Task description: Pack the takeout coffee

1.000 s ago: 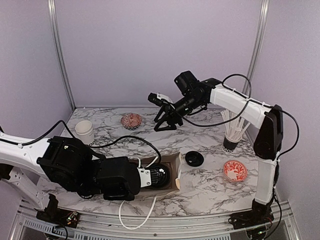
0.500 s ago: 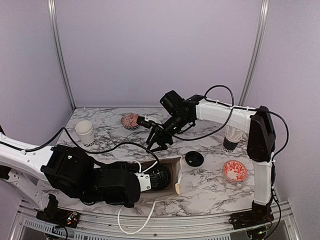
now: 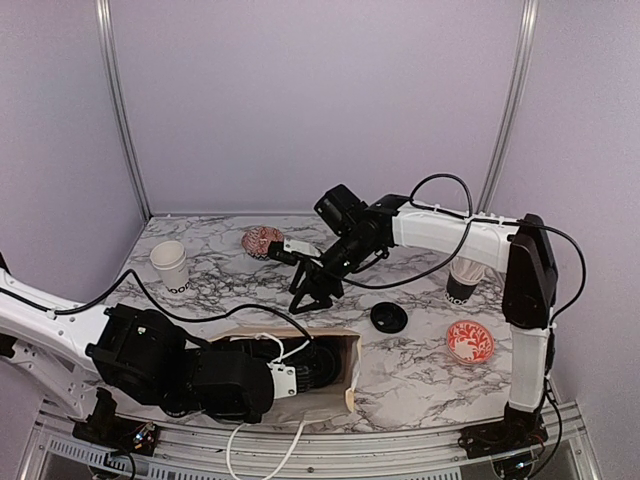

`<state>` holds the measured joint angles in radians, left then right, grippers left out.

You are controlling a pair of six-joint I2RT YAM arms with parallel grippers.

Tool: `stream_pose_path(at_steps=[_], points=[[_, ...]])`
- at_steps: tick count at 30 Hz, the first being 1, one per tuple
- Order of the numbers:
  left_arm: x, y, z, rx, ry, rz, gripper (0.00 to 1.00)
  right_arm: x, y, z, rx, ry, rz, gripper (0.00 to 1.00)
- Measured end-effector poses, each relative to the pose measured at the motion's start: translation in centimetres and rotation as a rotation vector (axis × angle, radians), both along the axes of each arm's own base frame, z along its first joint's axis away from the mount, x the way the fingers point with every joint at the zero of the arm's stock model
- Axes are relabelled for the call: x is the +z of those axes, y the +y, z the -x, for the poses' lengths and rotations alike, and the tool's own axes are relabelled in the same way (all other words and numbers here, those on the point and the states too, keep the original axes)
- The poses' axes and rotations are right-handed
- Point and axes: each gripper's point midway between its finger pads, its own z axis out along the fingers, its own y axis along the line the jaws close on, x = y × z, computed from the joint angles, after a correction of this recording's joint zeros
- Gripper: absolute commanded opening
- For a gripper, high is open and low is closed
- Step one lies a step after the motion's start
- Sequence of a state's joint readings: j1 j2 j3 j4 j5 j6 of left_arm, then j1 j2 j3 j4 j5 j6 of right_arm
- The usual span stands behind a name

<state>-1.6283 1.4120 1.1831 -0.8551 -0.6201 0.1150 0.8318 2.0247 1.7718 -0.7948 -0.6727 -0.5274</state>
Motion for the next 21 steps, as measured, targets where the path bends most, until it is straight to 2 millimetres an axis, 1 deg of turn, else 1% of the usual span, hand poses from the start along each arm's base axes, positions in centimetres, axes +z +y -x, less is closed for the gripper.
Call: stream_pose_path(at_steps=[5, 9, 13, 16, 18, 21], points=[[-0.6, 0.3, -0.2, -0.006, -0.023, -0.009, 0.56, -0.3, -0.1, -0.2, -0.008, -0.012, 0.008, 0.62], [-1.5, 1.4, -0.6, -0.010, -0.049, -0.030, 0.56, -0.6, -0.2, -0.8, -0.022, -0.021, 0.015, 0.63], [-1.3, 2.2, -0.8, -0.021, -0.068, -0.004, 0.56, -1.1, -0.2, -1.8, -0.042, -0.022, 0.012, 0.62], [-0.6, 2.4, -0.9, -0.029, -0.079, 0.033, 0.56, -2.5, -0.3, -3.1, -0.075, -0.008, 0.026, 0.62], [-0.1, 2.2, -1.0, -0.032, -0.088, 0.052, 0.56, -3.7, -0.4, -3.9, -0.094, 0.003, 0.044, 0.62], [-0.1, 2.1, -1.2, -0.035, -0.105, 0.056, 0.56, -6.0, -0.4, -5.1, -0.118, 0.019, 0.074, 0.62]])
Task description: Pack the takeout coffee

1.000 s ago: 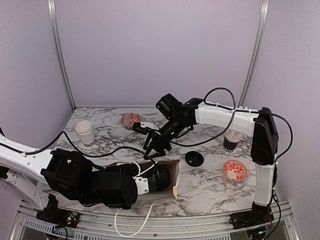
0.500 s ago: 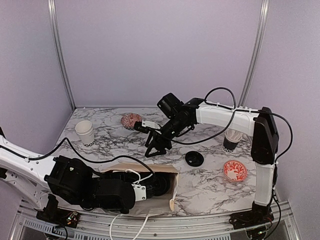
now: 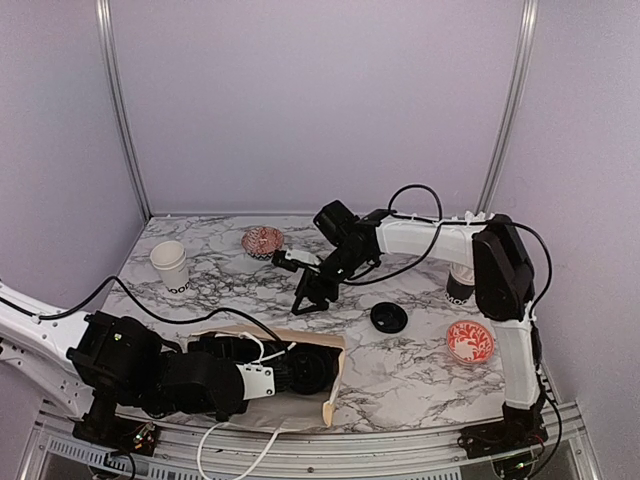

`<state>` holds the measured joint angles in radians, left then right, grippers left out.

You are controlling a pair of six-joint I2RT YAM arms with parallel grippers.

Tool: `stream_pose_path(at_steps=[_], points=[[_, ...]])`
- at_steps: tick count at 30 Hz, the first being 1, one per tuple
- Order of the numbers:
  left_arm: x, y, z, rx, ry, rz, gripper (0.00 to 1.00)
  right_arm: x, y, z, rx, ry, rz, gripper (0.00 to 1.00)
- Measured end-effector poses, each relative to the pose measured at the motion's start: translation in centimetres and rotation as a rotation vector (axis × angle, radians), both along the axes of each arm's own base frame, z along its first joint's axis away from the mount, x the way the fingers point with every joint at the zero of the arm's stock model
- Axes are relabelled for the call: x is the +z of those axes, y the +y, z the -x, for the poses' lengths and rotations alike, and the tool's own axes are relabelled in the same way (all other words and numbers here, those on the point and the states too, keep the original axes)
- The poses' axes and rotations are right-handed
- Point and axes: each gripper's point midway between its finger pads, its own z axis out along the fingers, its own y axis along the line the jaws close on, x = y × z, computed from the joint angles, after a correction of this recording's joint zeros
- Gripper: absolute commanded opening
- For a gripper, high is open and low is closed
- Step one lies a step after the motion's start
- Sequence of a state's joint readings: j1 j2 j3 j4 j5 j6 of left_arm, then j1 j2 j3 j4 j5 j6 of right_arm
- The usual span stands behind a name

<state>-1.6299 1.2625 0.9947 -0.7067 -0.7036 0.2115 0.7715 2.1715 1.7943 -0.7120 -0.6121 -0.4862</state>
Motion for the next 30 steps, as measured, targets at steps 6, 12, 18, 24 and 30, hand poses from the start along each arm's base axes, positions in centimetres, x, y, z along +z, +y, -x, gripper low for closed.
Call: stream_pose_path(at_steps=[6, 12, 18, 24, 30], points=[[-0.3, -0.1, -0.5, 0.005, -0.044, -0.031, 0.55, -3.7, -0.2, -0.6, -0.013, 0.064, 0.038, 0.62], [-0.7, 0.0, -0.9, 0.014, -0.074, -0.069, 0.55, -3.4, 0.8, 0.4, 0.034, 0.133, -0.031, 0.62], [-1.4, 0.0, -1.1, 0.020, -0.090, -0.109, 0.55, -3.0, 2.8, 1.3, 0.097, 0.182, -0.111, 0.62], [-1.3, 0.1, -1.3, 0.032, -0.107, -0.113, 0.55, -4.0, 3.7, 2.8, 0.145, 0.229, -0.128, 0.61], [-1.3, 0.3, -1.5, 0.042, -0.119, -0.116, 0.55, -4.1, 4.0, 3.6, 0.171, 0.246, -0.142, 0.60]])
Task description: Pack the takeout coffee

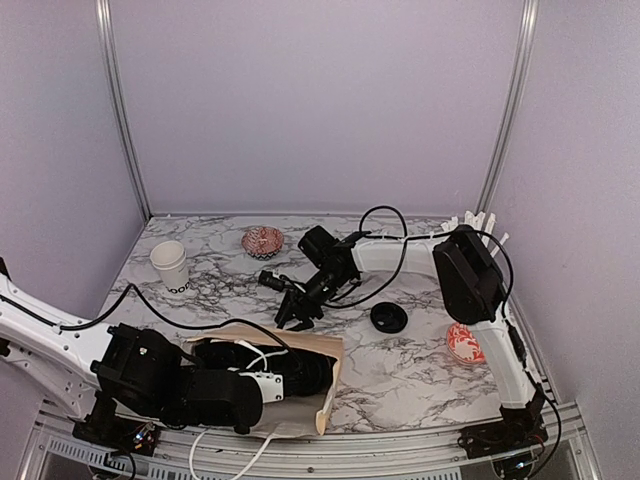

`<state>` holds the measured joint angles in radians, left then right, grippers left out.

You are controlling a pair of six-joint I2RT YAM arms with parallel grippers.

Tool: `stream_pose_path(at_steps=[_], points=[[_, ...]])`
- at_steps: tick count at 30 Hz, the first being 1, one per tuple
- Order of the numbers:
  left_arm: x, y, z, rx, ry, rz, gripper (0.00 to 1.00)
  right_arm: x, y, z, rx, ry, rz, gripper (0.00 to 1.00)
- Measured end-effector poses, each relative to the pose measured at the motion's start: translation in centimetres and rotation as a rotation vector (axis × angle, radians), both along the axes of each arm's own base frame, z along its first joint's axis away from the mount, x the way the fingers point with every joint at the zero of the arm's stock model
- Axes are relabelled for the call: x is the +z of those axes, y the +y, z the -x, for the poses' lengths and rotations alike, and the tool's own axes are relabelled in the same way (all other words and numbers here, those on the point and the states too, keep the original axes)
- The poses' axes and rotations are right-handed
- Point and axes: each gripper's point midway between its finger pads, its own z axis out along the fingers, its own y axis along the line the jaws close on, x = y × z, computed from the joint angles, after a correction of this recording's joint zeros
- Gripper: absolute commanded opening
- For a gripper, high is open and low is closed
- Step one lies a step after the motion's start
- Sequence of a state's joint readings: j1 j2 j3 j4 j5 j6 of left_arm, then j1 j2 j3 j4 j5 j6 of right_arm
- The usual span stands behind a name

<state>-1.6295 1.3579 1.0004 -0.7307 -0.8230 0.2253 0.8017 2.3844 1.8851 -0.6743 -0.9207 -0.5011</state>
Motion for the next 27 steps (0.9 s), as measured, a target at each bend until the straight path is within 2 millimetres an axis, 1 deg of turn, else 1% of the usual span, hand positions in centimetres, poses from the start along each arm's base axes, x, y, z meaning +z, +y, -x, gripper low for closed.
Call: stream_pose_path(at_steps=[10, 15, 19, 22, 24, 27], points=[[-0.6, 0.1, -0.2, 0.007, 0.002, -0.006, 0.55, -0.1, 0.1, 0.2, 0.007, 0.000, -0.002, 0.60], [-0.8, 0.0, -0.3, 0.012, 0.024, -0.002, 0.56, -0.2, -0.1, 0.0, 0.003, 0.005, 0.001, 0.64], [-0.8, -0.1, -0.7, 0.029, 0.080, 0.016, 0.56, -0.3, -1.3, -1.4, -0.033, 0.016, 0.014, 0.66], [-1.2, -0.1, -0.9, 0.050, 0.172, 0.023, 0.55, 0.5, -3.1, -3.4, -0.084, 0.015, 0.028, 0.66], [-1.1, -0.3, -1.2, 0.064, 0.217, 0.031, 0.55, 1.7, -4.6, -5.0, -0.120, 0.000, 0.027, 0.66], [-0.8, -0.7, -1.6, 0.085, 0.279, 0.036, 0.56, 4.9, -6.9, -6.9, -0.171, -0.051, 0.007, 0.66]])
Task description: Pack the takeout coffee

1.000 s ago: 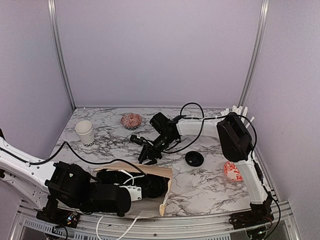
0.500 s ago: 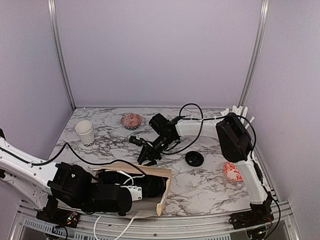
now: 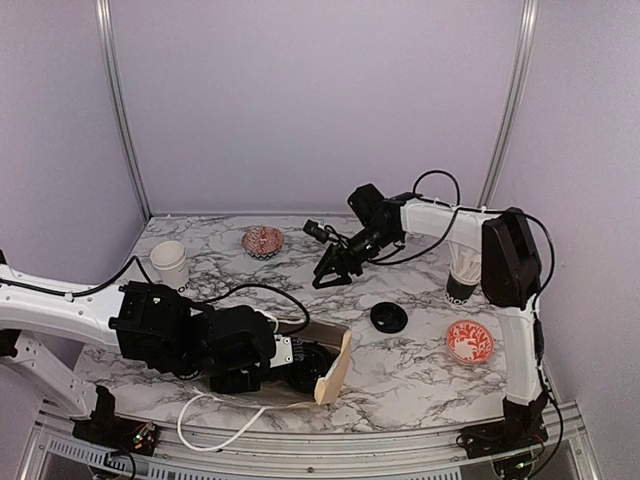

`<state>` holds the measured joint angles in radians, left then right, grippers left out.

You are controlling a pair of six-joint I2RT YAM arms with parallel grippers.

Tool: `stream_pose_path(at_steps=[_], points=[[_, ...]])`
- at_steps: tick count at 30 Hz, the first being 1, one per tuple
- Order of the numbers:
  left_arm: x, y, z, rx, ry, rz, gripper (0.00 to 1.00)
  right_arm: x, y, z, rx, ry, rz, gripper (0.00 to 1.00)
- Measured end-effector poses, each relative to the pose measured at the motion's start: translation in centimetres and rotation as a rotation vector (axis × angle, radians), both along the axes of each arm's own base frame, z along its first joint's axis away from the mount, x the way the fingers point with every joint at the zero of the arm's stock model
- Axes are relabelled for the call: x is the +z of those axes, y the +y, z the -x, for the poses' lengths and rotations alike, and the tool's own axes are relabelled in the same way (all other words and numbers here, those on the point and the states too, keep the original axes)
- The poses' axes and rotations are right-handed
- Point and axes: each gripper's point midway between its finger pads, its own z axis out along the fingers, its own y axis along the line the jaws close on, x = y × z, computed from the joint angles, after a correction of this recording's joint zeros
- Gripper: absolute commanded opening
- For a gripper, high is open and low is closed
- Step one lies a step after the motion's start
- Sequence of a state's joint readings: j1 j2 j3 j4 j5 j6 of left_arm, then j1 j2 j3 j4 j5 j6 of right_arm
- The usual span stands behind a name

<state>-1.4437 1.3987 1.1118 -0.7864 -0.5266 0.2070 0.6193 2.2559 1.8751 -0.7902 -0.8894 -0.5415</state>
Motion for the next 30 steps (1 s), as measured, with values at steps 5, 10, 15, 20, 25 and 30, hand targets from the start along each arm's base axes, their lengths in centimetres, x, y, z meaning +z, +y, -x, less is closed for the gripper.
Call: stream_pose_path(at_steps=[5, 10, 15, 20, 25, 30], points=[[0.0, -0.7, -0.4, 0.016, 0.078, -0.005, 0.56, 6.6, -3.0, 0.1, -0.030, -0.128, -0.051, 0.66], [-0.4, -1.7, -0.5, 0.028, 0.148, -0.025, 0.56, 9.1, -3.8, 2.5, 0.005, -0.161, -0.077, 0.67], [-0.5, -3.4, -0.4, 0.046, 0.225, -0.032, 0.58, 8.3, -4.4, 4.1, 0.042, -0.113, -0.065, 0.67], [-0.9, -4.6, -0.1, 0.057, 0.279, -0.049, 0.58, 7.6, -5.1, 5.3, 0.058, -0.075, -0.050, 0.67], [-1.8, -4.9, -1.0, 0.091, 0.289, -0.070, 0.58, 8.1, -5.5, 5.5, 0.062, -0.077, -0.057, 0.67], [-1.8, -5.2, -1.3, 0.099, 0.303, -0.081, 0.77, 8.5, -5.8, 5.6, 0.058, -0.077, -0.063, 0.67]])
